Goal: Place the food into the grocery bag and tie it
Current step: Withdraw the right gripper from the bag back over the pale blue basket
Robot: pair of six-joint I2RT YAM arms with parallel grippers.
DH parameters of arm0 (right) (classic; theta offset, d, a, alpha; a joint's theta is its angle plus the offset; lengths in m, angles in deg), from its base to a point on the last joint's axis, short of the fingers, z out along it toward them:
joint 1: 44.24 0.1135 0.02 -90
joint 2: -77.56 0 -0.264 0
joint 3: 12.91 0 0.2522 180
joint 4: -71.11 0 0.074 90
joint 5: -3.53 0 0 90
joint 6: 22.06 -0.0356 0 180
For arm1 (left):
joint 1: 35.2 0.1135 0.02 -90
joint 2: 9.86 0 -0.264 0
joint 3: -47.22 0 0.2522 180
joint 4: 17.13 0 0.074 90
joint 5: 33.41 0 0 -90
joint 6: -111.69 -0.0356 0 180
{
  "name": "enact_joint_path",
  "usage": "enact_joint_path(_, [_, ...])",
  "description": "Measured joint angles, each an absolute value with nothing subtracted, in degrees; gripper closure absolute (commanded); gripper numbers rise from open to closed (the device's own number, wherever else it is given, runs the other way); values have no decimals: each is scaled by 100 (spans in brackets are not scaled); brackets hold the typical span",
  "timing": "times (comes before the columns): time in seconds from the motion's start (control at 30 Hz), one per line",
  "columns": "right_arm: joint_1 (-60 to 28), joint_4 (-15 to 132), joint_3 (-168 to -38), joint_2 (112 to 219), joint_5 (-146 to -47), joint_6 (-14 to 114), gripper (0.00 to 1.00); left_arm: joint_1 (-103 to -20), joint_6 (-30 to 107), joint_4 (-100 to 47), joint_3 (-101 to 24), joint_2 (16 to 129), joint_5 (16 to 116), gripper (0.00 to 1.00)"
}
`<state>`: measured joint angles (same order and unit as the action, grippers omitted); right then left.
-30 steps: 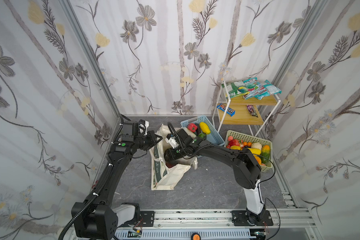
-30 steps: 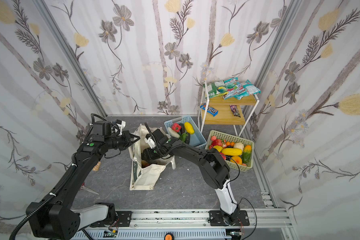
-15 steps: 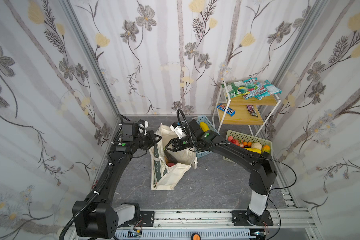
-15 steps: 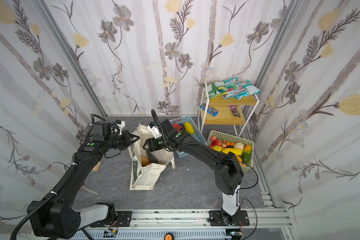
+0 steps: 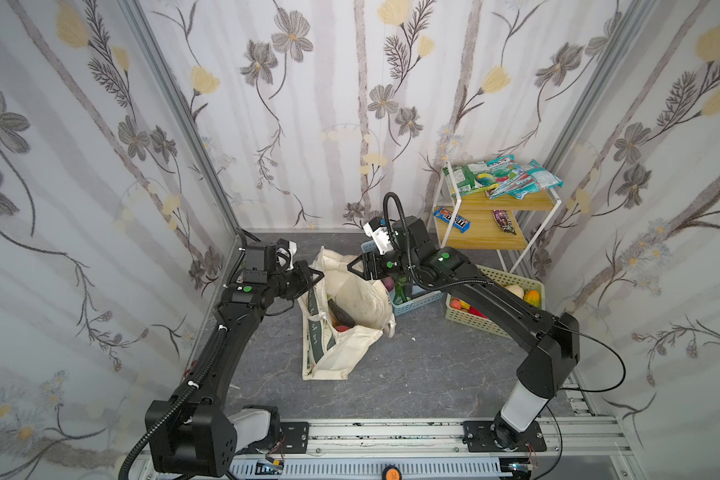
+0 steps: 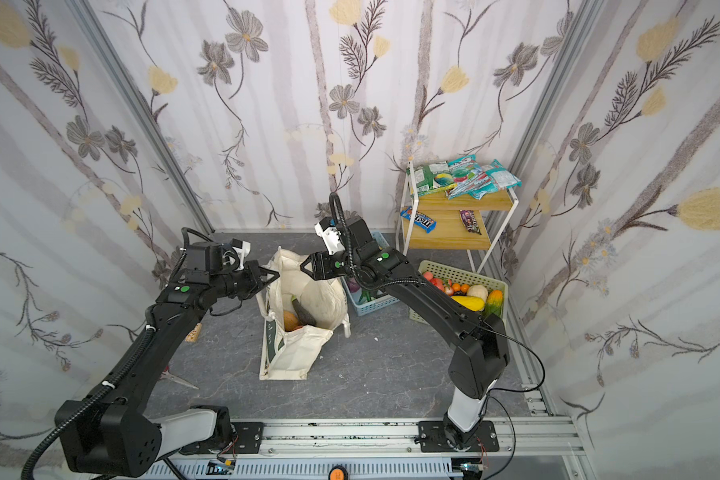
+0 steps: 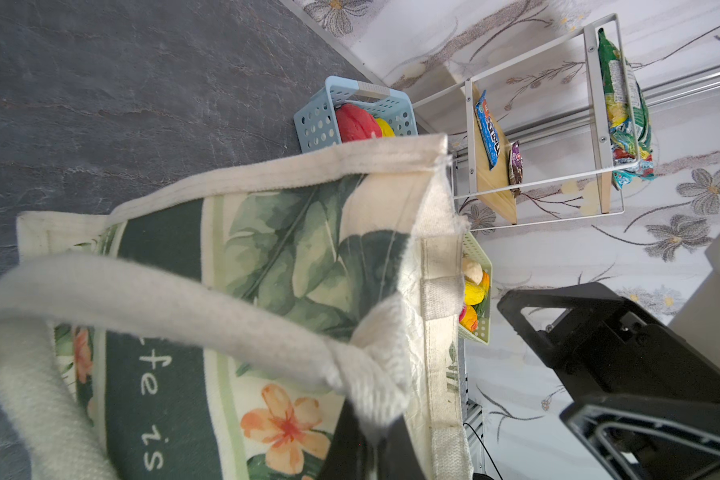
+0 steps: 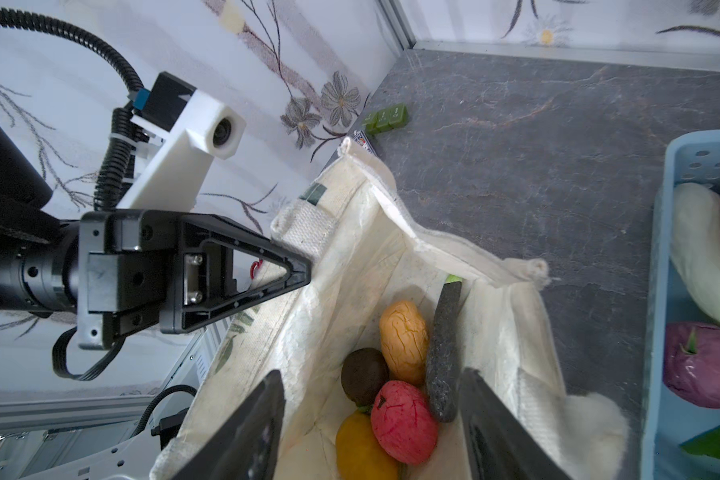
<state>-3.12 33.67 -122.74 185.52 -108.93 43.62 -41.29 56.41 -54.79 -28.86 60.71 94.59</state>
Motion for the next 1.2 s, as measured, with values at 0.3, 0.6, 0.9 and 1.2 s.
enact_joint_path(0.3, [-709, 3203, -12167, 18226, -10589, 4402, 35, -4129, 5641, -5471, -2882, 6079, 9459, 100])
enact_joint_path(0.6, [-1265, 3181, -11629, 18126, -9862, 4244, 35, -4129, 5641, -5471, -2882, 6082, 9461, 100])
enact_joint_path(0.9, [-1693, 3190, -11098, 18130, -9315, 4100, 36, -4129, 5641, -5464, -2882, 6121, 9466, 100])
enact_joint_path(1.2, [-2038, 3236, -10755, 18523, -9092, 4037, 43, -4123, 5632, -5475, -2971, 6178, 9481, 100])
